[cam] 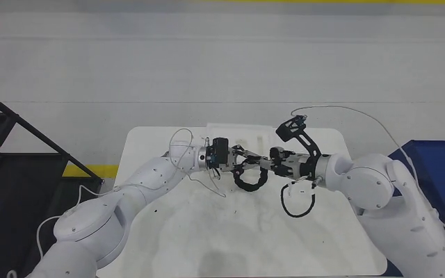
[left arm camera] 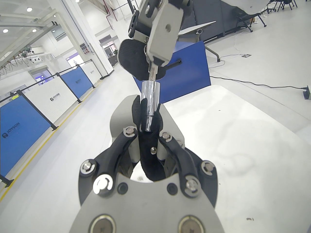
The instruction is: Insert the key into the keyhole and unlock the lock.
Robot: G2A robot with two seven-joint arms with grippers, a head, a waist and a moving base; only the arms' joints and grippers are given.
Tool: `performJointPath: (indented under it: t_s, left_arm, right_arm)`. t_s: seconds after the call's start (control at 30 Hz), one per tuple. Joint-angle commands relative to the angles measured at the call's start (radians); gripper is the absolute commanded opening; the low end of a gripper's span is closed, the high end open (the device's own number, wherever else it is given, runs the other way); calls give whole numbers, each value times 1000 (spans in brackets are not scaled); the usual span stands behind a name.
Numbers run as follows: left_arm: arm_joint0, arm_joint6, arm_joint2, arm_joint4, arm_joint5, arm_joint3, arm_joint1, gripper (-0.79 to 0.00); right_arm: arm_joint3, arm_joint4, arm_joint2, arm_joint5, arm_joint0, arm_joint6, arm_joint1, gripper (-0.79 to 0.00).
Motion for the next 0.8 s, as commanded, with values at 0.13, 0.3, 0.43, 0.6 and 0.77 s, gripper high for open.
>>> performJointPath:
  t_s: [0.13,0.3,0.43,0.6,0.77]
  left_arm:
    - [5,-58,-2,-93,-58,-43,19,-785]
    - [11,-171,-11,-234,-171,-129,53,-785]
    - [18,-266,-39,-344,-267,-216,93,-785]
    - [35,-397,-93,-428,-397,-273,141,-785]
    - [52,-404,-57,-452,-404,-299,172,-785]
  right_arm:
    - [25,35,32,-260,16,74,15,0]
    - [55,98,65,-438,18,125,29,0]
    - [64,130,73,-461,23,179,37,0]
    - [89,203,76,-501,40,180,42,0]
    - [141,266,74,-541,56,166,49,0]
